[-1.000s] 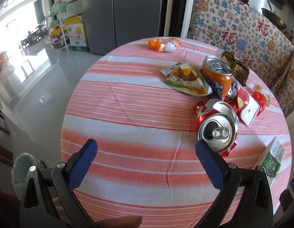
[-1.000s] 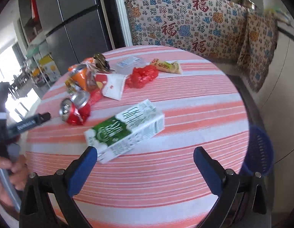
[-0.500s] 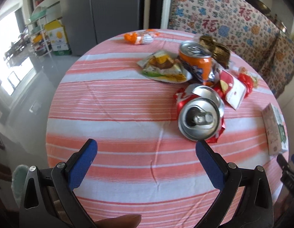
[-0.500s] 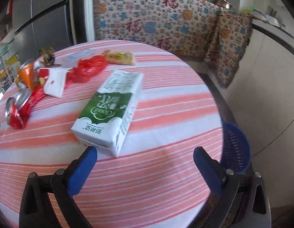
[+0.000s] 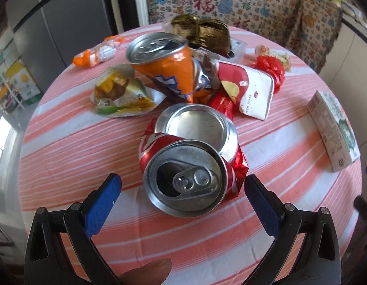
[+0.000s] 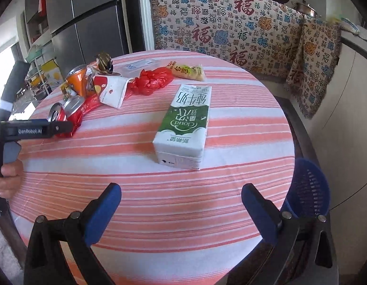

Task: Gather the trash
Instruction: 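Close the left gripper on the crushed red cans while the right gripper grasps the milk carton, then carry the red cans and milk carton over the blue wastebasket with both grippers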

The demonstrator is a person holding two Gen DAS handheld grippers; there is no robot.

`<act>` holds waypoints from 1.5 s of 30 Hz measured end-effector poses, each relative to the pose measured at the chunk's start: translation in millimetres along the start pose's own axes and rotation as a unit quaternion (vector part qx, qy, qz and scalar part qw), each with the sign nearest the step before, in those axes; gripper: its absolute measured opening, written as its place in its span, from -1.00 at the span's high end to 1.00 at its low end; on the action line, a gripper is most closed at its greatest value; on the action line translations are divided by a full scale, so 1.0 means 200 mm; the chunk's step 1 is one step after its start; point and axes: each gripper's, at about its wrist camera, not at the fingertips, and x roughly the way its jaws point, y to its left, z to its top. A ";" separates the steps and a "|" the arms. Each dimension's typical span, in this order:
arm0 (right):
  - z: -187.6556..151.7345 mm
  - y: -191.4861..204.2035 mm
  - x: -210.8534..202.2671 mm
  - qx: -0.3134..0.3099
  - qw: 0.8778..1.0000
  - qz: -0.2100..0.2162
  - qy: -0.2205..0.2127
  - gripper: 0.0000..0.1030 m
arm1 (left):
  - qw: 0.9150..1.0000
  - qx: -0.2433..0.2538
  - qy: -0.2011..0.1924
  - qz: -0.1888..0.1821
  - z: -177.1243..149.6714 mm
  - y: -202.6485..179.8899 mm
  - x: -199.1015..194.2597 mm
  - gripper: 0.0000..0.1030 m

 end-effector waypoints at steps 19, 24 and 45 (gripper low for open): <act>0.43 0.01 0.32 0.034 0.992 0.006 0.120 0.06 | 0.998 -0.021 -0.023 -0.052 -0.07 0.04 -0.14 -0.65; 0.40 -0.03 0.17 0.029 0.994 0.039 0.096 0.06 | 0.997 -0.033 -0.045 -0.059 -0.08 0.00 -0.23 -0.65; 0.42 -0.97 -0.15 0.123 0.991 0.017 0.044 0.06 | 0.982 0.093 -0.053 -0.154 0.33 -1.18 -0.31 -0.65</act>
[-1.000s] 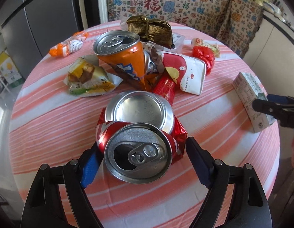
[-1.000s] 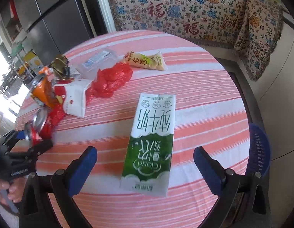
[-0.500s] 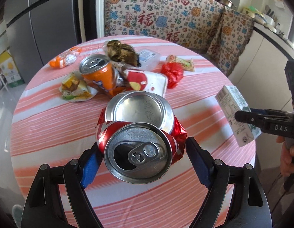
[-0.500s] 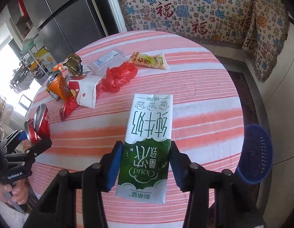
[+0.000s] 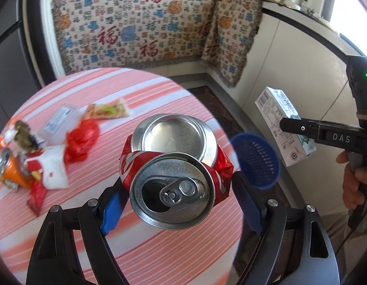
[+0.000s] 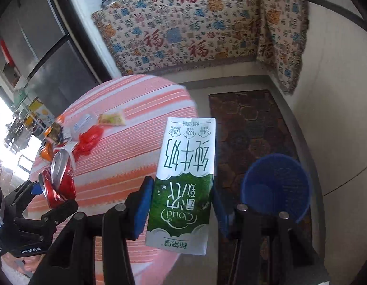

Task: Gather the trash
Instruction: 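Carry the red cans and milk carton over the blue wastebasket with both grippers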

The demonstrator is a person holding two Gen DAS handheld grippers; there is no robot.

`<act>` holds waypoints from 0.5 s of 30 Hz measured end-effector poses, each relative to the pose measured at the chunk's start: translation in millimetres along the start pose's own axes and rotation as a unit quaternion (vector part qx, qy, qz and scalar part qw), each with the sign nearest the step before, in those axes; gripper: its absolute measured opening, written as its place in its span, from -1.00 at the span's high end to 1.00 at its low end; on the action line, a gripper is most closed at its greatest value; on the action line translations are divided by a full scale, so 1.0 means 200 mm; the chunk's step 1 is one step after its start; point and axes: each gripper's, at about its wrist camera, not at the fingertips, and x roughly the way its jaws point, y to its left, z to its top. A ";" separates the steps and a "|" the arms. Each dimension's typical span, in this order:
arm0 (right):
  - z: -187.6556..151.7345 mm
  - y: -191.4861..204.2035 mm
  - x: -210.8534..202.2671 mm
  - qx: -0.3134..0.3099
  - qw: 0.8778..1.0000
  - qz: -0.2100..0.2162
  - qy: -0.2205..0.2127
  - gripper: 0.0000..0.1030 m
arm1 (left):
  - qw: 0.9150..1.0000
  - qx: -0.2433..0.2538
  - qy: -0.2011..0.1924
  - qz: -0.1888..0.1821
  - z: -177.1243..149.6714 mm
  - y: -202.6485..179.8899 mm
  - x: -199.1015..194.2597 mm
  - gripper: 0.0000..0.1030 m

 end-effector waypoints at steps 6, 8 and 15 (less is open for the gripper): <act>0.05 -0.57 -0.02 0.074 0.997 -0.036 0.001 0.06 | 0.998 0.036 0.025 -0.049 0.20 -0.45 0.29 -0.65; 0.05 -0.72 0.01 0.094 0.995 -0.043 0.004 0.06 | 0.996 0.051 0.034 -0.057 0.24 -0.59 0.40 -0.65; 0.04 -1.08 0.20 0.128 0.990 -0.052 0.022 0.05 | 0.991 0.087 0.066 -0.071 0.29 -0.94 0.76 -0.65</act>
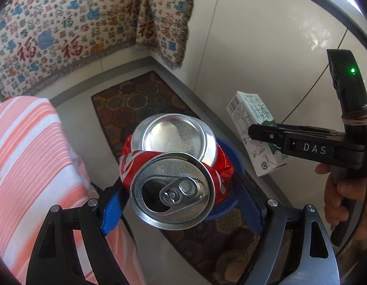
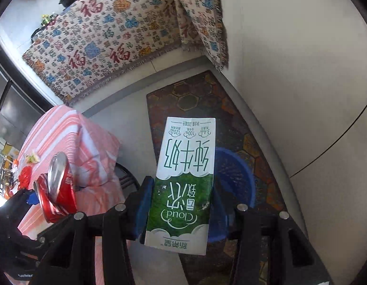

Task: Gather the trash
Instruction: 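Carry the red cans and milk carton over the blue wastebasket with both grippers, then open both grippers to drop the cans and carton into the wastebasket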

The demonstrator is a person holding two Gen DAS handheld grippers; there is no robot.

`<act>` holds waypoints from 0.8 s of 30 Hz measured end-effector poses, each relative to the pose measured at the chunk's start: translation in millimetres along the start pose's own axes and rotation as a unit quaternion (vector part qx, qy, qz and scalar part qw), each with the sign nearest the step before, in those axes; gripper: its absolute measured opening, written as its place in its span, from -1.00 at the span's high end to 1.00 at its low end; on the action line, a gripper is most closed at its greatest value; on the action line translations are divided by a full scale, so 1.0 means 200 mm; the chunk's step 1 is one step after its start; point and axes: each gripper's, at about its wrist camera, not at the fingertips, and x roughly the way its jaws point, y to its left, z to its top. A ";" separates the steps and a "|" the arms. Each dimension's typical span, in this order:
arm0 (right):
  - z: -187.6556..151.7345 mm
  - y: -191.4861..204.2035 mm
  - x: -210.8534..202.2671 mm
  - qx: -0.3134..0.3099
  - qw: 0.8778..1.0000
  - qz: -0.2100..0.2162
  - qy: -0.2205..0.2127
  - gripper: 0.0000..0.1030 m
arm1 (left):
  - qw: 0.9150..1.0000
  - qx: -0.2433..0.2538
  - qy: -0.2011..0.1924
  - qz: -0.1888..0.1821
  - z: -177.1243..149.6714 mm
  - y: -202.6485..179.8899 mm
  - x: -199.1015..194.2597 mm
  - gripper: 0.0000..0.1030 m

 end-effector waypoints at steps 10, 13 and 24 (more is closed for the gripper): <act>0.04 -0.30 0.28 0.031 0.999 0.011 0.028 0.05 | 0.999 0.038 0.028 0.009 0.03 -0.15 0.38 -0.65; 0.05 -0.36 0.34 0.040 0.999 0.013 0.029 0.04 | 0.998 0.050 0.026 0.002 0.05 -0.16 0.45 -0.68; 0.06 -0.43 0.33 0.080 0.997 0.020 0.009 -0.36 | 0.999 0.038 -0.014 0.005 0.06 -0.14 0.30 -0.91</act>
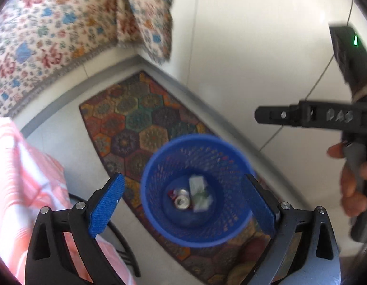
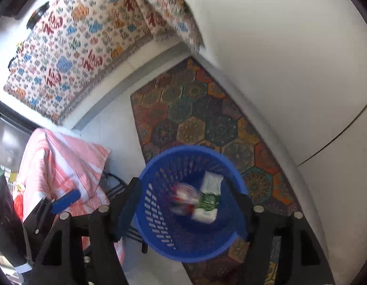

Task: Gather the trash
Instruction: 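Open both grippers to drop the cans and carton into the wastebasket, then grasp the red snack wrapper with the left gripper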

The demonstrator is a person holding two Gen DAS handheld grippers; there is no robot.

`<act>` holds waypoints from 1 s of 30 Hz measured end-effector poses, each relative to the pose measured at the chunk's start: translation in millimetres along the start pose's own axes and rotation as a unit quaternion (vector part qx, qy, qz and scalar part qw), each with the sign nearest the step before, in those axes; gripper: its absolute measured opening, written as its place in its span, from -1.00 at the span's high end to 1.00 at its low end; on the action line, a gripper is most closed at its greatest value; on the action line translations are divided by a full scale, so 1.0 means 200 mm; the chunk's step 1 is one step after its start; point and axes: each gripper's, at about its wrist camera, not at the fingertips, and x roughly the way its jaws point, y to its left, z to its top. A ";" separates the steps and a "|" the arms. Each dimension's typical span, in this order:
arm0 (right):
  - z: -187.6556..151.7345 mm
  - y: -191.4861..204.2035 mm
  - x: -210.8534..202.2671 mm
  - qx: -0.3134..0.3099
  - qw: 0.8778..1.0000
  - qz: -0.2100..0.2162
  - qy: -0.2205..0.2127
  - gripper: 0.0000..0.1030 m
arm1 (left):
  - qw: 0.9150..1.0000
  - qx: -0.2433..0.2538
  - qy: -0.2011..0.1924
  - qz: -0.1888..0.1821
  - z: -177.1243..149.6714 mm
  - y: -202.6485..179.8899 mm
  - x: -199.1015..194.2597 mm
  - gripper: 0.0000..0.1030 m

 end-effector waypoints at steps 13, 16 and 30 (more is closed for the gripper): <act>-0.22 0.71 -0.74 -0.169 0.957 -0.033 -0.233 -0.42 | 0.989 -0.112 -0.080 0.049 -0.46 0.33 -1.15 -0.96; -0.36 0.96 -0.77 -0.222 0.945 -0.012 -0.238 -0.43 | 0.983 -0.151 -0.053 0.093 -0.71 0.51 -1.19 -0.96; -1.16 1.86 -0.24 -0.419 0.902 0.080 -0.058 -0.43 | 0.935 -0.245 -0.017 0.256 -1.37 1.28 -1.23 -0.96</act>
